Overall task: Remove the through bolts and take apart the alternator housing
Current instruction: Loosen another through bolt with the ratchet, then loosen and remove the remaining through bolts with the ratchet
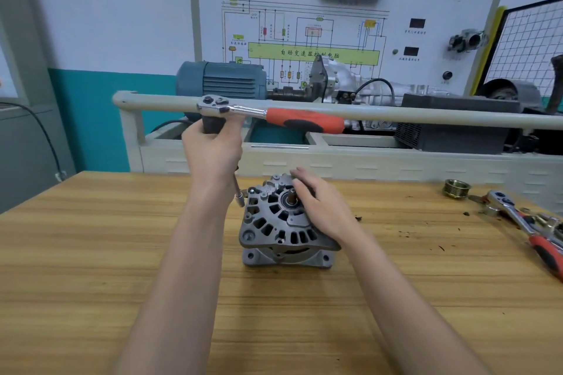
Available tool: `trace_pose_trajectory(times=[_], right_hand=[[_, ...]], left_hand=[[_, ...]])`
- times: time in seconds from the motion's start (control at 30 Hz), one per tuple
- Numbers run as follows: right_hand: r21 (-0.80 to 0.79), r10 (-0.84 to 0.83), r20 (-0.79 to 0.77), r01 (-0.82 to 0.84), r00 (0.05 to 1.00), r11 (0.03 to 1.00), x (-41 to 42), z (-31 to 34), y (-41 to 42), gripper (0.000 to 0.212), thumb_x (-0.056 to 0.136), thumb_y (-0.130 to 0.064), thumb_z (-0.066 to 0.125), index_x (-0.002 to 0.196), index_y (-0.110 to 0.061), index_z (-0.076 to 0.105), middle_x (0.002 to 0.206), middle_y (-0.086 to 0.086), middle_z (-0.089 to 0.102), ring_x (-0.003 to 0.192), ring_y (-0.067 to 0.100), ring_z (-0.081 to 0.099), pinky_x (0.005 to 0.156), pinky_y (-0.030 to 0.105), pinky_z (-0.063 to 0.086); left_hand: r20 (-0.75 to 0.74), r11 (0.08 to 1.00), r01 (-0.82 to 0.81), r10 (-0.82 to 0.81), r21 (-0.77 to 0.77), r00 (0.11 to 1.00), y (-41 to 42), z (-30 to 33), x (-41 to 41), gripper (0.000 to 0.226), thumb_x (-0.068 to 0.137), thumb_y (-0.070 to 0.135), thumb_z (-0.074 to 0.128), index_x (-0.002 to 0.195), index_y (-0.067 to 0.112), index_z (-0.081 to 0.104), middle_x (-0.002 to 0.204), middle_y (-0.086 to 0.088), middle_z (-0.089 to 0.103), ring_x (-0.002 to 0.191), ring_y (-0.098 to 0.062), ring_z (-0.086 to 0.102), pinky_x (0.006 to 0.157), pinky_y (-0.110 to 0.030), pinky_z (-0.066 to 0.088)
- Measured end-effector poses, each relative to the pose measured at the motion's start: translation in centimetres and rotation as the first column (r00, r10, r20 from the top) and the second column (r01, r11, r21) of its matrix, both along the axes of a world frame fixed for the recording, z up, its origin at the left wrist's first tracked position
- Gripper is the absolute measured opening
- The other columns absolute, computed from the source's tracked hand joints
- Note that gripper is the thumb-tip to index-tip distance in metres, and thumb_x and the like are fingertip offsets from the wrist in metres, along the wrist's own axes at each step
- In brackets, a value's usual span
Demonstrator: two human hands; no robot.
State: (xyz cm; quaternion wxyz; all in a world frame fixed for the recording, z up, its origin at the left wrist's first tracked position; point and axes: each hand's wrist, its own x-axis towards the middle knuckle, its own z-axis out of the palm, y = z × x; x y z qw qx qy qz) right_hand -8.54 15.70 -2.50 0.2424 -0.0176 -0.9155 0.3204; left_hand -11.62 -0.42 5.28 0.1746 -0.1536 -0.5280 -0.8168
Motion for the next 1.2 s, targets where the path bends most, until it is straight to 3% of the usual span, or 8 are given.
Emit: trace_pose_trajectory(times=[0.1, 0.17, 0.23, 0.33, 0.43, 0.53, 0.67, 1.2], right_hand=[[0.137, 0.011, 0.119, -0.027, 0.993, 0.990, -0.4, -0.4, 0.8, 0.069, 0.085, -0.079, 0.026, 0.145, -0.046, 0.033, 0.159, -0.017, 0.017, 0.145, 0.017, 0.022, 0.113, 0.047, 0.022], [0.228, -0.020, 0.174, -0.021, 0.985, 0.973, -0.3, -0.7, 0.9, 0.080, 0.071, -0.089, 0.035, 0.144, -0.056, 0.024, 0.158, -0.024, 0.011, 0.143, 0.021, 0.021, 0.108, 0.051, 0.027], [0.248, -0.039, 0.157, -0.002, 0.987, 0.969, -0.5, -0.9, 0.9, 0.075, 0.075, -0.080, 0.050, 0.143, -0.057, 0.026, 0.157, -0.024, 0.015, 0.140, 0.023, 0.026, 0.104, 0.049, 0.033], [0.183, -0.030, 0.109, 0.009, 0.994, 0.983, -0.6, -0.5, 0.8, 0.060, 0.084, -0.064, 0.057, 0.139, -0.053, 0.037, 0.154, -0.021, 0.027, 0.138, 0.021, 0.033, 0.106, 0.047, 0.035], [0.156, -0.009, 0.141, -0.013, 0.990, 0.988, -0.5, -0.1, 1.1, 0.056, 0.086, -0.058, 0.060, 0.138, -0.050, 0.043, 0.154, -0.022, 0.027, 0.141, 0.018, 0.030, 0.111, 0.047, 0.026], [0.137, 0.005, 0.143, -0.025, 0.990, 0.990, -0.4, 0.2, 1.4, 0.052, 0.086, -0.054, 0.062, 0.136, -0.047, 0.047, 0.154, -0.023, 0.027, 0.142, 0.016, 0.030, 0.113, 0.045, 0.024], [0.174, 0.005, 0.140, -0.030, 0.990, 0.984, -0.5, 0.4, 1.5, 0.050, 0.088, -0.052, 0.060, 0.136, -0.044, 0.050, 0.154, -0.021, 0.028, 0.141, 0.015, 0.031, 0.113, 0.045, 0.024], [0.216, 0.029, 0.148, -0.061, 0.989, 0.975, 0.6, 1.0, 1.4, 0.049, 0.088, -0.052, 0.061, 0.135, -0.038, 0.054, 0.154, -0.017, 0.031, 0.137, 0.018, 0.038, 0.112, 0.052, 0.029]], left_hand=[[0.004, 0.997, -0.015, 0.015, 0.079, 1.000, -0.1, 0.0, -0.3, 0.036, 0.090, 0.020, 0.063, 0.060, 0.017, 0.044, 0.043, 0.008, 0.038, 0.043, -0.008, 0.032, 0.043, -0.018, 0.029], [0.009, 0.989, 0.007, -0.008, 0.148, 1.000, 0.0, 0.0, -0.3, 0.036, 0.092, 0.021, 0.062, 0.061, 0.018, 0.044, 0.041, 0.010, 0.037, 0.041, -0.006, 0.031, 0.042, -0.018, 0.030], [-0.005, 0.982, 0.032, -0.032, 0.187, 0.999, 0.2, 0.0, -0.2, 0.035, 0.092, 0.023, 0.062, 0.062, 0.018, 0.045, 0.042, 0.010, 0.037, 0.041, -0.006, 0.031, 0.043, -0.018, 0.030], [-0.039, 0.981, 0.009, -0.002, 0.195, 0.999, 0.3, -0.3, -0.3, 0.035, 0.089, 0.021, 0.067, 0.060, 0.020, 0.049, 0.044, 0.012, 0.045, 0.045, -0.006, 0.040, 0.049, -0.023, 0.036], [-0.070, 0.988, -0.042, 0.053, 0.148, 0.996, 0.5, -0.5, -0.6, 0.040, 0.089, 0.022, 0.065, 0.055, 0.022, 0.044, 0.043, 0.012, 0.041, 0.045, -0.006, 0.037, 0.050, -0.023, 0.034], [-0.010, 0.987, -0.024, 0.026, 0.160, 1.000, 0.6, -0.6, -0.5, 0.042, 0.091, 0.026, 0.062, 0.051, 0.027, 0.046, 0.041, 0.012, 0.040, 0.041, -0.004, 0.037, 0.053, -0.024, 0.036], [-0.027, 0.976, 0.036, -0.031, 0.215, 0.999, -0.1, -0.6, -0.9, 0.035, 0.092, 0.019, 0.061, 0.063, 0.018, 0.041, 0.043, 0.010, 0.037, 0.042, -0.006, 0.033, 0.046, -0.018, 0.035], [0.012, 0.995, 0.036, -0.037, 0.097, 0.999, 0.2, -1.1, -1.2, 0.036, 0.093, 0.020, 0.060, 0.063, 0.021, 0.039, 0.041, 0.012, 0.036, 0.040, -0.004, 0.032, 0.044, -0.015, 0.033]])
